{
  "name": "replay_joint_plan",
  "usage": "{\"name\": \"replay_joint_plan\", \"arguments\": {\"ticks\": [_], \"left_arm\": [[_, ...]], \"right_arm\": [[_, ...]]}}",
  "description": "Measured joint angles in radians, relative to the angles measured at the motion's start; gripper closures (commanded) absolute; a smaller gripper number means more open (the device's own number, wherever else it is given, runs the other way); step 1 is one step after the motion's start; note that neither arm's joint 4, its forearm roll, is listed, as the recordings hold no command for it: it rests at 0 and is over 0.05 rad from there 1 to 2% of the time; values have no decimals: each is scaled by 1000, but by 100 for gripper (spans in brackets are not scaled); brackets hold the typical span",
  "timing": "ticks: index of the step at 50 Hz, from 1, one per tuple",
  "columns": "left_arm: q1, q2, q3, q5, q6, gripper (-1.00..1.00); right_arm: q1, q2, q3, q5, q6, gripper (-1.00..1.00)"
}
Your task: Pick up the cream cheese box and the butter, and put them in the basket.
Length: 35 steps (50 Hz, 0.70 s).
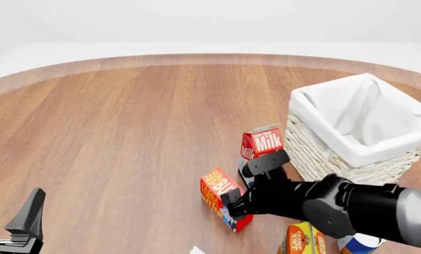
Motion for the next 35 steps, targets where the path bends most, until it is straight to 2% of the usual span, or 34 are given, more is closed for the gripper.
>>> {"name": "replay_joint_plan", "arguments": {"ticks": [35], "left_arm": [[0, 0, 0, 0, 0, -100]], "right_arm": [[7, 44, 15, -48, 23, -100]]}}
